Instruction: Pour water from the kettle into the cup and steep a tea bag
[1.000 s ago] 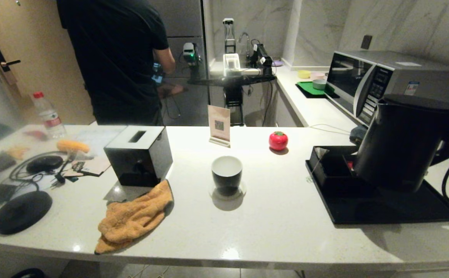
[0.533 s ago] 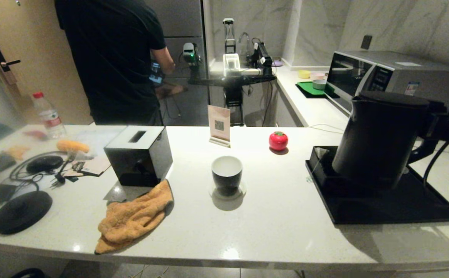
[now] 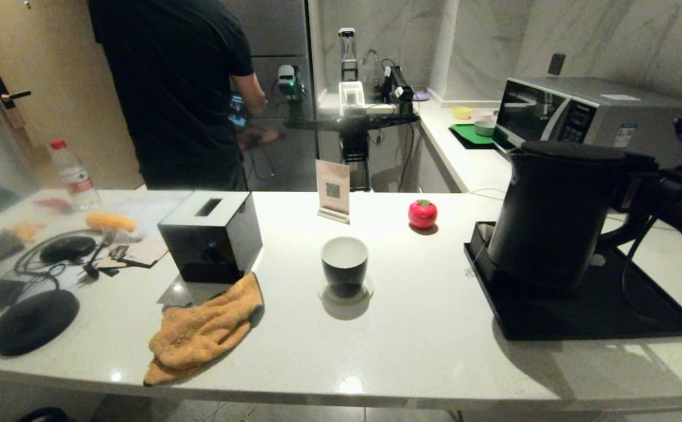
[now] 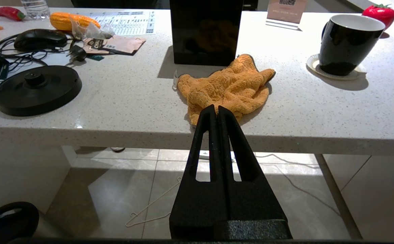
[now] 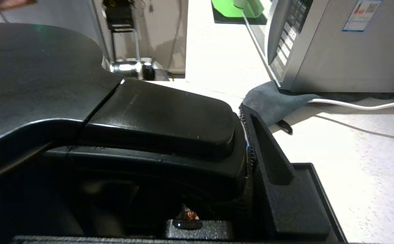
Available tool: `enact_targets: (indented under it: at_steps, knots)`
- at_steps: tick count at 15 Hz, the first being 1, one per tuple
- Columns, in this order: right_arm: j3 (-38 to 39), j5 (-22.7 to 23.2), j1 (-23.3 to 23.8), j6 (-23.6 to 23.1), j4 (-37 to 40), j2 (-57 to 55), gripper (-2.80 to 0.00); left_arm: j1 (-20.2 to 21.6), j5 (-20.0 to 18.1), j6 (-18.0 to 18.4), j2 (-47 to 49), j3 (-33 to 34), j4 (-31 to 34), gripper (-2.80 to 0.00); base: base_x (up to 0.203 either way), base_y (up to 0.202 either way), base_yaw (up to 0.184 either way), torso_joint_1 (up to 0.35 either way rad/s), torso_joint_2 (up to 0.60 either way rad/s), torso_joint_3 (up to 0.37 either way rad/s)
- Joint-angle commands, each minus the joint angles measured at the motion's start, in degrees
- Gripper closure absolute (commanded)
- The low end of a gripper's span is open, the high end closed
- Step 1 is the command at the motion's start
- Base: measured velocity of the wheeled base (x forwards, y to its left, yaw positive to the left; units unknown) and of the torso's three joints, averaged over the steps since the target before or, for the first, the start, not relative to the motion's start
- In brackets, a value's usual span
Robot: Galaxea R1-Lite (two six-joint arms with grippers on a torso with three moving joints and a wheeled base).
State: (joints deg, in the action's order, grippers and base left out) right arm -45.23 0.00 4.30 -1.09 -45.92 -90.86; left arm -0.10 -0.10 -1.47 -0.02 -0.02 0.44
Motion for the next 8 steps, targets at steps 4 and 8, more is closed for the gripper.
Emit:
enact_targets:
  at_steps: [4, 8]
  knots:
    - [-0.1, -8.1, -7.5, -1.9, 0.2, 0.0, 0.00, 0.0, 0.0, 0.0, 0.0, 0.0, 0.0, 0.00, 0.000, 0.000, 0.000, 0.000, 0.00, 0.000]
    - [-0.2, -13.1, -12.1, -2.6, 0.1, -0.8, 0.00, 0.0, 0.0, 0.0, 0.0, 0.0, 0.0, 0.00, 0.000, 0.000, 0.000, 0.000, 0.00, 0.000]
